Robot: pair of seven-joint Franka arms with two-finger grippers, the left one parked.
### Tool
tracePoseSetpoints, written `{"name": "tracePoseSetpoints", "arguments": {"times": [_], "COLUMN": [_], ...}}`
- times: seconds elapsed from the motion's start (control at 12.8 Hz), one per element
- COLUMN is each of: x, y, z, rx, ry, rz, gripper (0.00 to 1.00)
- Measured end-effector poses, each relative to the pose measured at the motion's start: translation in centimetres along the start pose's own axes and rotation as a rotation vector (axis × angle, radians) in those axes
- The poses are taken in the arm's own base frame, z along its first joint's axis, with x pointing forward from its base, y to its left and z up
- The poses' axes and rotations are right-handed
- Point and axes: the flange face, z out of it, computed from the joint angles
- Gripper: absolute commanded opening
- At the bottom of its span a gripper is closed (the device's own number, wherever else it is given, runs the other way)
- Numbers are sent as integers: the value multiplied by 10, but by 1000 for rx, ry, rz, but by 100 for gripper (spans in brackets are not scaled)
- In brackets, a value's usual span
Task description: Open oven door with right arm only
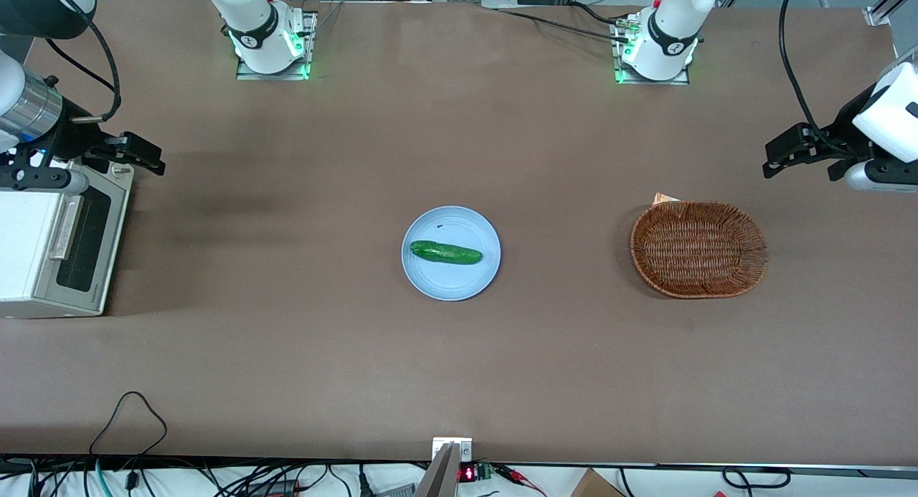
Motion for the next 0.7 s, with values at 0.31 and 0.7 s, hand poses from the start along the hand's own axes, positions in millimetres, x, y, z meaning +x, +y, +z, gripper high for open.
{"name": "tracePoseSetpoints", "arguments": {"times": [0.31,0.7], "x": [7,12], "y": [0,0], "z": [0,4], "rx": [2,3], "ry": [-2,-8], "rz": [7,19], "gripper": [100,97]}}
